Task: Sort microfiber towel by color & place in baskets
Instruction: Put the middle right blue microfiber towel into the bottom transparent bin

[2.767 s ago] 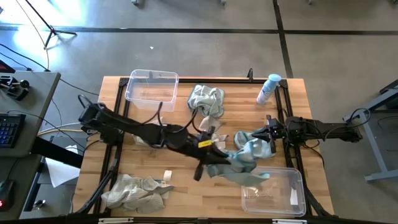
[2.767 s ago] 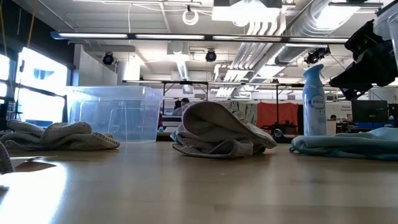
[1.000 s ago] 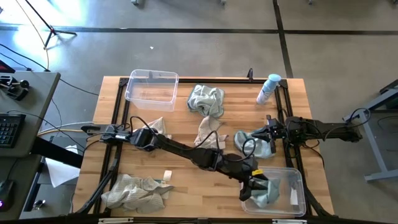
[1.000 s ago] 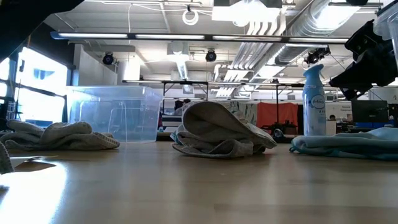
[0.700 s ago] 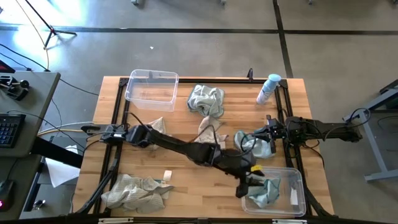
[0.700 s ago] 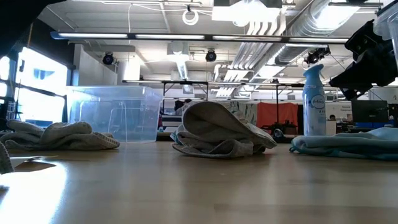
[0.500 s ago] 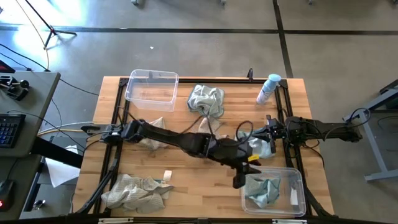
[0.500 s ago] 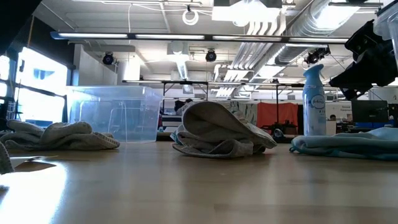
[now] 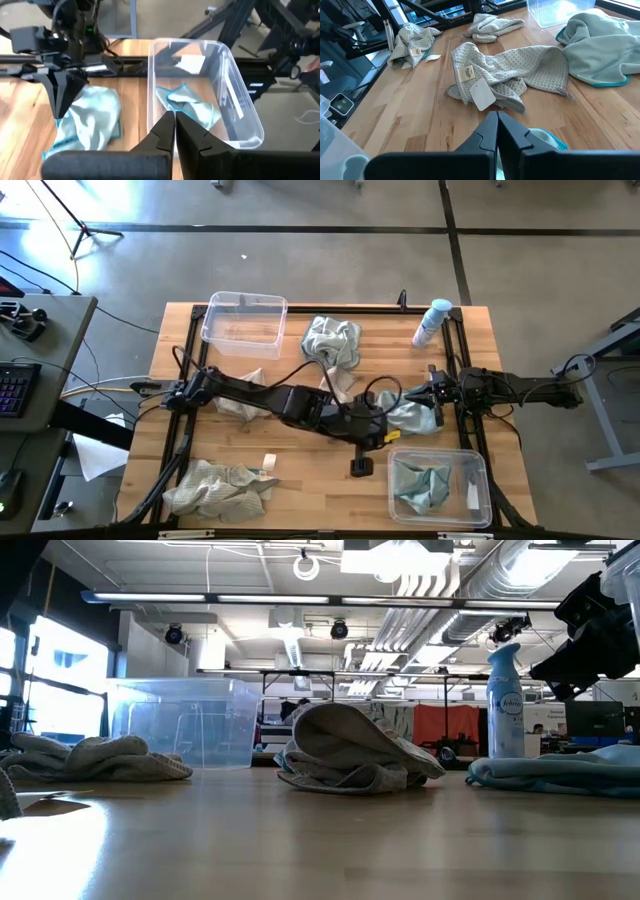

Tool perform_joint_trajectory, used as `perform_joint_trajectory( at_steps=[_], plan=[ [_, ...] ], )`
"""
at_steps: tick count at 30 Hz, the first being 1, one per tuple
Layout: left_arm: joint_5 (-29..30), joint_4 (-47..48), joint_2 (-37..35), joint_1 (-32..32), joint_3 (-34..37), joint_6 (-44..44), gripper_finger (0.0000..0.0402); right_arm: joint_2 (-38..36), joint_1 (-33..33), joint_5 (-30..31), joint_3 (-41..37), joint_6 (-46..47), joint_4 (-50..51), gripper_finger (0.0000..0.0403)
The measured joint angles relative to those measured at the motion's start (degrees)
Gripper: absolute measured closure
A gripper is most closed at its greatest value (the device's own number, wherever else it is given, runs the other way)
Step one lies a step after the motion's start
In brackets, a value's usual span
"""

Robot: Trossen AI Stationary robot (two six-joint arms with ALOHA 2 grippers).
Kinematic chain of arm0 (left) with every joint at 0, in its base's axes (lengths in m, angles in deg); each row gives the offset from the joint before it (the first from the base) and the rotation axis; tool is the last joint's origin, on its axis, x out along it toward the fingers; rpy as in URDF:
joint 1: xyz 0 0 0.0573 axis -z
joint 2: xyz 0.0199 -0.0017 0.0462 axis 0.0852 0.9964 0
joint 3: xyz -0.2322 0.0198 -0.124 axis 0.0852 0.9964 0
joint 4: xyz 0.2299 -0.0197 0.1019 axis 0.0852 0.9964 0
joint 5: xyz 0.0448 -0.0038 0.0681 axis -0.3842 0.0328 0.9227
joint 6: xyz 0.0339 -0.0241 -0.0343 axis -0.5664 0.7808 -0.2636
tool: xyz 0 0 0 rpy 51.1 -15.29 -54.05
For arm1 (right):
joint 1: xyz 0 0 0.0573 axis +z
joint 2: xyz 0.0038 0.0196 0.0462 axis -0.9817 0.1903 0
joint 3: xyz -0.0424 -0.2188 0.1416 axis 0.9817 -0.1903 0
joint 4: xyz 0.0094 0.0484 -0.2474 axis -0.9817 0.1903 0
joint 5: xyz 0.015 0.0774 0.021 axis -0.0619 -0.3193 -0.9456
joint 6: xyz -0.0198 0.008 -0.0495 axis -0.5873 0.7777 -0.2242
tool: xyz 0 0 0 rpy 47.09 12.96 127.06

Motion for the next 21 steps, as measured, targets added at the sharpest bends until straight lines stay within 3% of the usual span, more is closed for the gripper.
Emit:
perform_joint_trajectory(
  at_steps=[4,8,14,17,21],
  plan=[
    [0.5,2.43,0.02,0.12,0.03,0.22,0.0401,-0.02,0.0,0.01,-0.01,0.0,-0.02,0.0402],
    [2.16,2.78,-0.22,1.31,5.45,3.89,0.0401,0.0,0.0,0.0,-0.01,0.0,-0.01,0.0402],
    [3.09,-1.36,-3.12,2.72,18.07,10.42,0.0401,0.0,-0.02,0.44,0.01,3.68,-0.43,0.0402],
    [4.34,-8.53,-7.85,2.86,25.69,11.12,0.0401,0.24,-0.02,2.29,-0.01,8.36,-2.27,0.0402],
    [7.69,-16.98,-16.59,3.17,39.45,12.55,0.0401,1.15,0.02,2.71,-0.01,6.5,-11.43,0.0402]
  ],
)
